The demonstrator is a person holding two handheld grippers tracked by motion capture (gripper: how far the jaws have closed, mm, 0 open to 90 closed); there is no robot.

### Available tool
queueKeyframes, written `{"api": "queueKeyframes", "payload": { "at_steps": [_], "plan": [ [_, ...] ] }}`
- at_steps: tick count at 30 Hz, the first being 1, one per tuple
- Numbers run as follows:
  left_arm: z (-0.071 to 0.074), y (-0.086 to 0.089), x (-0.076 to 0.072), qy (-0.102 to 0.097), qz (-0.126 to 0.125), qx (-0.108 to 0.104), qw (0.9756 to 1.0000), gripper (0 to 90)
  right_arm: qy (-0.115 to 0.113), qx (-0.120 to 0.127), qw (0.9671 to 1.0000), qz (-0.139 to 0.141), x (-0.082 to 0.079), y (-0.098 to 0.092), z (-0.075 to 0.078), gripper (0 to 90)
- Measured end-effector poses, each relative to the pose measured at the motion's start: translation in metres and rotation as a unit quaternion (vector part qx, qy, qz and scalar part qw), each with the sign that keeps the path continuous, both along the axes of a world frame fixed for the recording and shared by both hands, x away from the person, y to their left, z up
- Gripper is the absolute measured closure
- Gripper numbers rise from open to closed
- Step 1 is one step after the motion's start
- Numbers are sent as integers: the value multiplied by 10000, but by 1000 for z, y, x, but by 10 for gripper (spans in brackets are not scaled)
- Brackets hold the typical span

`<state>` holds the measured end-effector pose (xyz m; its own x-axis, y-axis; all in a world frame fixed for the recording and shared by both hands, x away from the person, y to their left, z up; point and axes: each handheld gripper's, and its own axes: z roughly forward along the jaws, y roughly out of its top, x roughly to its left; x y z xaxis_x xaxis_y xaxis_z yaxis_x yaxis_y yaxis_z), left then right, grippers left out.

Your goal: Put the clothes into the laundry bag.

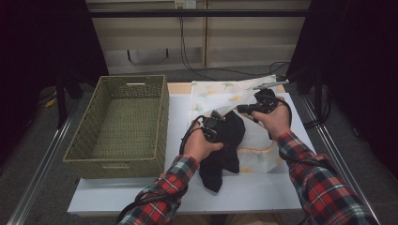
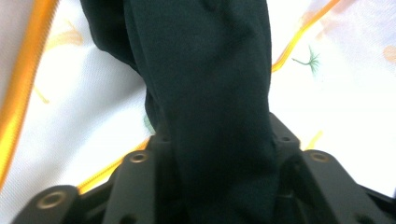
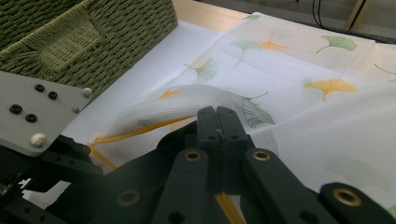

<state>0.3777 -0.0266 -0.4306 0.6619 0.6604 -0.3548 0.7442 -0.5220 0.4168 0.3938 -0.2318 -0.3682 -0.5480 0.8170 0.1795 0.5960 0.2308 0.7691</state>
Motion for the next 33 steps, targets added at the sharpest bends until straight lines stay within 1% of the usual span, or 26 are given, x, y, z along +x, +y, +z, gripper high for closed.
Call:
{"api": "queueKeyframes", "payload": {
  "at_steps": [2, 4, 5, 6, 8, 9, 10, 11, 12, 14, 15, 16, 17, 18, 19, 20, 21, 23, 26, 27, 28, 29, 30, 31, 32, 33],
  "plan": [
    [0, 0, 0, 30, 57, 4, 10000, 648, -11, 8, 10000, -10, 0, -1, 0, 900],
    [1, 1, 1, 68, 137, -45, 9999, 694, -9, 26, 10000, -8, 0, -1, 0, 900],
    [2, 1, 2, 117, 177, -41, 9998, 703, -9, 27, 10000, -7, 0, -1, 0, 900],
    [2, 0, 2, 122, 201, -86, 9997, 711, -11, 20, 10000, -6, 0, -1, 0, 900],
    [5, 1, 3, 163, 164, -36, 9997, 725, -11, 37, 10000, -5, 0, -1, 0, 900],
    [6, 0, 3, 143, 245, -50, 9996, 728, -13, 39, 10000, -12, 0, -1, 0, 900],
    [8, 0, 4, 176, 264, -91, 9995, 731, -6, 42, 10000, -8, 0, -1, 0, 900],
    [9, -1, 4, 132, 292, -153, 9994, 734, -6, 39, 10000, -1, 0, -1, 0, 900],
    [10, -1, 5, 107, 278, -113, 9995, 736, -8, 36, 10000, -1, 0, -1, 0, 900],
    [14, -2, 6, 62, 353, -181, 9992, 740, -8, 39, 10000, 3, 0, -1, 0, 900],
    [15, -1, 8, 66, 273, -148, 9995, 741, -7, 44, 10000, 0, 0, -1, 0, 900],
    [16, -2, 8, 31, 337, -179, 9993, 742, -4, 45, 10000, 1, 0, -1, 0, 900],
    [17, -2, 9, 39, 316, -183, 9993, 743, -11, 44, 10000, -1, 0, -1, 0, 900],
    [17, -3, 10, -3, 367, -226, 9991, 743, -15, 52, 10000, 5, 0, 0, 0, 900],
    [18, -4, 11, 36, 370, -240, 9990, 743, -29, 61, 10000, 18, 1, 0, 0, 900],
    [18, -4, 11, 24, 421, -250, 9988, 743, -25, 64, 10000, 19, 1, 0, 0, 900],
    [18, -5, 11, 9, 406, -236, 9989, 743, -27, 58, 10000, 19, 1, 0, 0, 900],
    [19, -6, 12, 50, 401, -249, 9989, 743, -31, 63, 10000, 23, 1, -1, 0, 900],
    [20, -7, 13, 44, 468, -271, 9985, 743, 12, 65, 10000, -7, 0, -1, 0, 900],
    [20, -6, 14, 94, 429, -288, 9986, 743, -9, 66, 10000, 4, 0, -1, 0, 900],
    [20, -6, 14, 93, 451, -327, 9984, 743, -8, 67, 10000, -2, 0, -1, 0, 900],
    [21, -6, 14, 97, 420, -317, 9986, 743, -8, 70, 10000, 3, 0, -1, 0, 900],
    [21, -7, 14, 106, 490, -354, 9981, 743, -15, 69, 10000, 0, 0, -1, 0, 900],
    [22, -8, 14, 80, 506, -370, 9980, 744, -23, 59, 10000, 5, 0, -1, 1, 900],
    [23, -8, 14, 95, 451, -341, 9984, 744, -21, 62, 10000, 18, 0, 0, 0, 900],
    [23, -8, 15, 90, 455, -338, 9984, 743, -25, 61, 10000, 17, 0, 0, 0, 900]
  ]
}}
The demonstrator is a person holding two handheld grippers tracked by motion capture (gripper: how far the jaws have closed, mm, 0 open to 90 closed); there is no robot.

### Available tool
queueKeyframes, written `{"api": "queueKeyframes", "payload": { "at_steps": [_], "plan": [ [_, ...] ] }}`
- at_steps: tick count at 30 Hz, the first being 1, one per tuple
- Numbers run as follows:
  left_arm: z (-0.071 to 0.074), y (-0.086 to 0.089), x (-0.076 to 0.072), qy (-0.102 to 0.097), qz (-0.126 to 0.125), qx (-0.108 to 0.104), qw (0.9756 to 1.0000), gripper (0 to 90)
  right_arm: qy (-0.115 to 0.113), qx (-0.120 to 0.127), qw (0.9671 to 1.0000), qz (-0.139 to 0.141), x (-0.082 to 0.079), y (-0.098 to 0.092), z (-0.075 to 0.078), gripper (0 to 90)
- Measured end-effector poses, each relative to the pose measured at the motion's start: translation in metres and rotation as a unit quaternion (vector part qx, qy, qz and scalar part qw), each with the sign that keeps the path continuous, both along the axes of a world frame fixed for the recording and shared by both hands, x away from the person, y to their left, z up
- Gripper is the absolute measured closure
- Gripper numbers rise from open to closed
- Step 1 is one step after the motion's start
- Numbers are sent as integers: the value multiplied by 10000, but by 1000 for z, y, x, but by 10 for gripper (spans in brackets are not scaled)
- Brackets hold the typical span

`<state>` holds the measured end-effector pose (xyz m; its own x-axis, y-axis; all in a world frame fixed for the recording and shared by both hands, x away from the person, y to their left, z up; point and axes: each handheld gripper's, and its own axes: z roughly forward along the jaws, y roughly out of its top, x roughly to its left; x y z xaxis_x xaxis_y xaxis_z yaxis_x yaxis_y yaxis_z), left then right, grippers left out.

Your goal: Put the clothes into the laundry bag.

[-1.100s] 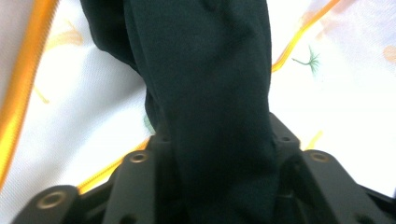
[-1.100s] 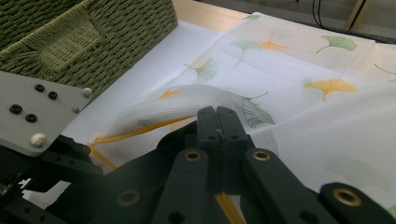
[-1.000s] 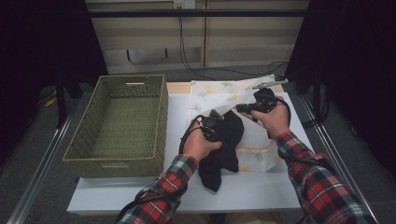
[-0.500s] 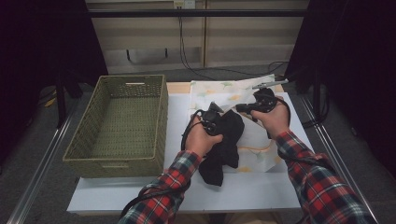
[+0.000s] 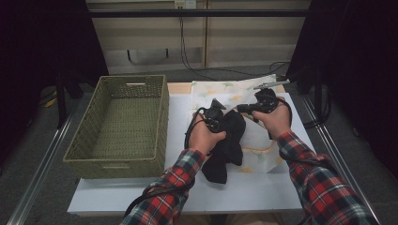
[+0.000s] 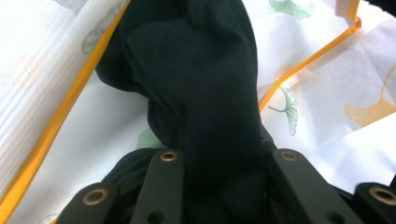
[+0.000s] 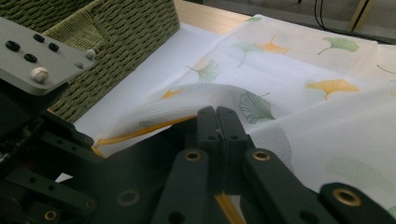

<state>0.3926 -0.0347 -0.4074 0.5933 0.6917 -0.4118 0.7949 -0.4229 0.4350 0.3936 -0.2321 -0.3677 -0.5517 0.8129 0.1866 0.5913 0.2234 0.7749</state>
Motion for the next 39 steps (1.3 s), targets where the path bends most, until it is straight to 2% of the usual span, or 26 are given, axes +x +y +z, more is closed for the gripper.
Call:
{"api": "queueKeyframes", "payload": {
  "at_steps": [4, 6, 7, 8, 9, 16, 17, 18, 19, 21, 30, 34, 35, 36, 37, 39],
  "plan": [
    [-1, -1, 1, 19, 58, -49, 10000, 743, 12, -2, 10000, 0, 0, 0, 0, 900],
    [-2, -3, 1, -11, 199, -128, 9997, 743, 18, -4, 10000, -5, -1, 0, -1, 900],
    [-1, -1, 3, -24, 61, -32, 10000, 743, 16, 1, 10000, -3, -1, 0, 0, 900],
    [-1, -1, 3, -60, 64, -19, 10000, 743, 10, -2, 10000, -2, 0, 0, 0, 900],
    [-2, -1, 4, -39, 80, -69, 9999, 743, 3, 2, 10000, -7, -1, -1, 0, 900],
    [-2, 0, 7, -87, 161, -56, 9998, 742, 17, 13, 10000, 4, -1, 0, 0, 900],
    [-2, -2, 7, -70, 303, -129, 9994, 741, 39, 15, 10000, -5, -1, 0, 0, 900],
    [-2, 1, 9, -90, 179, -56, 9998, 741, 49, 10, 10000, -13, -1, 0, 0, 900],
    [-2, 1, 9, -114, 188, -57, 9997, 741, 40, 8, 10000, -12, -1, 0, 0, 900],
    [-2, 0, 9, -142, 295, -101, 9994, 741, 45, 12, 10000, -16, -1, 0, 0, 900],
    [-5, -2, 12, -300, 410, -68, 9987, 735, 41, -4, 10000, 17, -1, 2, -2, 900],
    [-7, -3, 11, -303, 343, -60, 9989, 709, 34, -4, 10000, 31, -1, 2, -2, 900],
    [-7, -2, 11, -332, 245, 2, 9991, 699, 39, -6, 10000, 22, -1, 2, -2, 900],
    [-8, -3, 11, -323, 249, 9, 9992, 686, 43, -12, 10000, 15, -1, 2, -2, 900],
    [-9, -3, 10, -293, 262, -40, 9992, 667, 34, -13, 10000, 17, -1, 2, -2, 900],
    [-9, -4, 9, -416, 203, 17, 9989, 622, 33, 4, 10000, 7, -1, 1, -2, 900]
  ]
}}
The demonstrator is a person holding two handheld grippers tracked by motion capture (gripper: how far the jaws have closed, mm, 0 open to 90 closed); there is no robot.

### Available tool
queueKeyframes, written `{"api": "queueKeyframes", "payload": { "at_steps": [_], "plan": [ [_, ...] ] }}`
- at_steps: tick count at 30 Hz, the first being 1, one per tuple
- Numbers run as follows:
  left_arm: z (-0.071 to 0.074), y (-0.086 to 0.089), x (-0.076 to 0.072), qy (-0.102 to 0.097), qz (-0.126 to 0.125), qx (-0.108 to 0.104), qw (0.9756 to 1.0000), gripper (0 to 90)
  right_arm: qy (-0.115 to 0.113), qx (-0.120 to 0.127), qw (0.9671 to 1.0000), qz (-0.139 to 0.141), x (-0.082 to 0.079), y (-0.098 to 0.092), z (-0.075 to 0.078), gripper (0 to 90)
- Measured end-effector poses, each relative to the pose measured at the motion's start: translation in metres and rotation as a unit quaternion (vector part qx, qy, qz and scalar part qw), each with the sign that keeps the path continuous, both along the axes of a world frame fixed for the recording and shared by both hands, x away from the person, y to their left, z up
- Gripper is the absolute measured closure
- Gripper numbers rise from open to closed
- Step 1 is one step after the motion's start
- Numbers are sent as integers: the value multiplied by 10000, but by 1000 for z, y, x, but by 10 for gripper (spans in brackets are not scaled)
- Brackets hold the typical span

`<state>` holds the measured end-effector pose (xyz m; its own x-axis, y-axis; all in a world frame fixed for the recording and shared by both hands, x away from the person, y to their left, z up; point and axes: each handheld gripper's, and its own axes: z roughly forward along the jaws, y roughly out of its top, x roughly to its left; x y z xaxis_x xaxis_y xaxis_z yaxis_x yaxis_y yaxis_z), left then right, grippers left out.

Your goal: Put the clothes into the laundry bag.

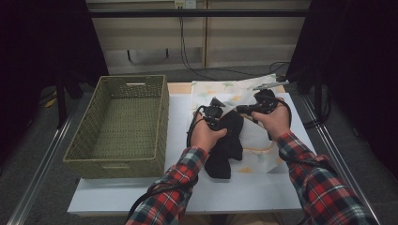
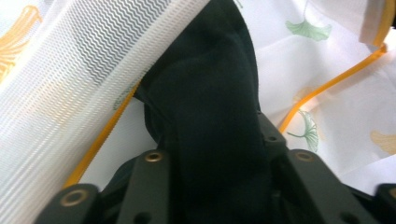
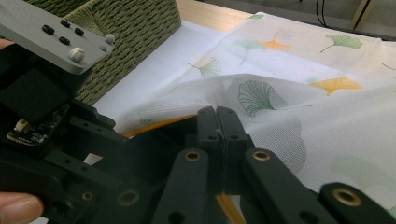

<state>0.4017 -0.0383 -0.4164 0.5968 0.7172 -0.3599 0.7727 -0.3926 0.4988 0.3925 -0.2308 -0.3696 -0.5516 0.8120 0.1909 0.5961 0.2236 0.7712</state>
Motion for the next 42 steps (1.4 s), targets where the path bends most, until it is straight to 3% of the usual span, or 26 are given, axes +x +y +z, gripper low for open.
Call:
{"api": "queueKeyframes", "payload": {
  "at_steps": [2, 3, 5, 9, 12, 16, 20, 22, 34, 38, 40, 42],
  "plan": [
    [1, 1, 0, -7, -102, 44, 9999, 604, 6, 3, 10000, -1, 0, 0, 0, 900],
    [0, 0, -1, -5, -37, -9, 10000, 586, 7, 1, 10000, -2, 0, 0, 0, 900],
    [1, 1, -1, -122, -25, 62, 9999, 518, -1, -4, 10000, -4, 0, 0, 0, 900],
    [1, 2, -3, -177, 0, 37, 9998, 398, 5, -3, 10000, -11, -1, 0, -1, 900],
    [2, 6, -3, -105, -167, 99, 9998, 300, 0, -3, 10000, -21, -1, 0, -1, 900],
    [2, 5, -8, -180, -163, 158, 9996, 188, 2, 1, 10000, -22, -1, 0, -1, 900],
    [0, 8, -10, -221, -326, 318, 9987, 133, 5, -13, 10000, -28, 0, 0, -1, 900],
    [-1, 10, -11, -195, -226, 287, 9991, 121, 8, -9, 10000, -23, 0, 0, -1, 900],
    [-5, 13, -18, -56, -302, 378, 9988, 150, -1, -11, 10000, -36, 0, 0, -1, 900],
    [-9, 12, -21, 188, -277, 301, 9990, 241, 16, -1, 10000, -31, 0, -1, -1, 900],
    [-10, 12, -21, 192, -286, 305, 9989, 297, -3, -17, 10000, -32, 0, 0, -1, 900],
    [-11, 13, -22, 295, -261, 278, 9988, 398, -10, -25, 10000, -38, 0, 0, -1, 900]
  ]
}}
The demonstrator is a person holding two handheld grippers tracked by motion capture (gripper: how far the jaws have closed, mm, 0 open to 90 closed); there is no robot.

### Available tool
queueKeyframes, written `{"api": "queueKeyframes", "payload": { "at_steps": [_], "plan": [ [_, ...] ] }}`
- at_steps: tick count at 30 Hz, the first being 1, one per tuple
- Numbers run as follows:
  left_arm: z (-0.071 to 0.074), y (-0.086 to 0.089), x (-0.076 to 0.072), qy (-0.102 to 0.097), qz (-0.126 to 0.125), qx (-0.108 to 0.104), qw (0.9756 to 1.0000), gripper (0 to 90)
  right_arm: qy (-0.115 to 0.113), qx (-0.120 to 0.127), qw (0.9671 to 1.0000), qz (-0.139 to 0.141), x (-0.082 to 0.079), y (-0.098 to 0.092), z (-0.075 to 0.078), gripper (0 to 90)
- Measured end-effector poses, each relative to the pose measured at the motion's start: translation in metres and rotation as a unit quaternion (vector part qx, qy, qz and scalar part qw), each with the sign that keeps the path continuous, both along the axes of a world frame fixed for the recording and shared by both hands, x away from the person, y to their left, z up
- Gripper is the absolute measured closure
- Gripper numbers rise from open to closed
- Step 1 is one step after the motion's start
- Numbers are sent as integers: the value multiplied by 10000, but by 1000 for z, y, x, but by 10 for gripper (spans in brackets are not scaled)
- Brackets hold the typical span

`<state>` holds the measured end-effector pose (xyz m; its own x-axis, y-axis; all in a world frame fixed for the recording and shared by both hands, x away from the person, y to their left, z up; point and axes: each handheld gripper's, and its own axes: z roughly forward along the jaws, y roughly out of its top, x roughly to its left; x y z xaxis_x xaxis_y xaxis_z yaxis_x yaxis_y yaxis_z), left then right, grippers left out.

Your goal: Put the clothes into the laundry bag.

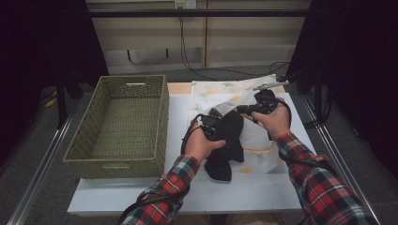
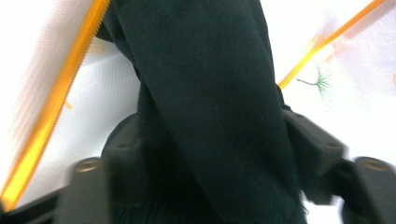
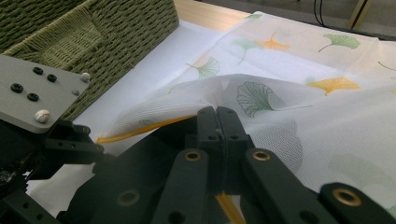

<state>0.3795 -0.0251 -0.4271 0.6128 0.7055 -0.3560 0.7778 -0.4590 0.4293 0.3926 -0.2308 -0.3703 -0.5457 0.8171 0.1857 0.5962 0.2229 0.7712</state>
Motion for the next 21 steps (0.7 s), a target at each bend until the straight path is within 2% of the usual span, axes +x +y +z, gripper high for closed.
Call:
{"api": "queueKeyframes", "payload": {
  "at_steps": [1, 3, 5, 7, 11, 14, 21],
  "plan": [
    [0, 0, -1, 32, 74, 34, 10000, 427, -6, 0, 10000, -9, 0, 0, 0, 900],
    [0, 0, -2, 119, 63, 135, 9998, 585, 3, 14, 10000, -3, 0, 0, 0, 900],
    [-1, 0, -2, 181, 187, 98, 9996, 675, 10, 10, 10000, 0, 0, 0, 0, 900],
    [-4, -1, -3, 176, 263, -3, 9995, 720, 14, 15, 10000, 8, 1, 0, 0, 900],
    [-2, 0, -2, 232, 372, -25, 9990, 753, 7, 10, 10000, 12, 0, 0, 0, 900],
    [2, -1, 0, 158, 426, -9, 9990, 763, 12, 39, 10000, -2, 1, -1, 0, 900],
    [7, -6, 7, 155, 524, -80, 9985, 769, -11, 61, 10000, 20, 0, -1, 1, 900]
  ]
}}
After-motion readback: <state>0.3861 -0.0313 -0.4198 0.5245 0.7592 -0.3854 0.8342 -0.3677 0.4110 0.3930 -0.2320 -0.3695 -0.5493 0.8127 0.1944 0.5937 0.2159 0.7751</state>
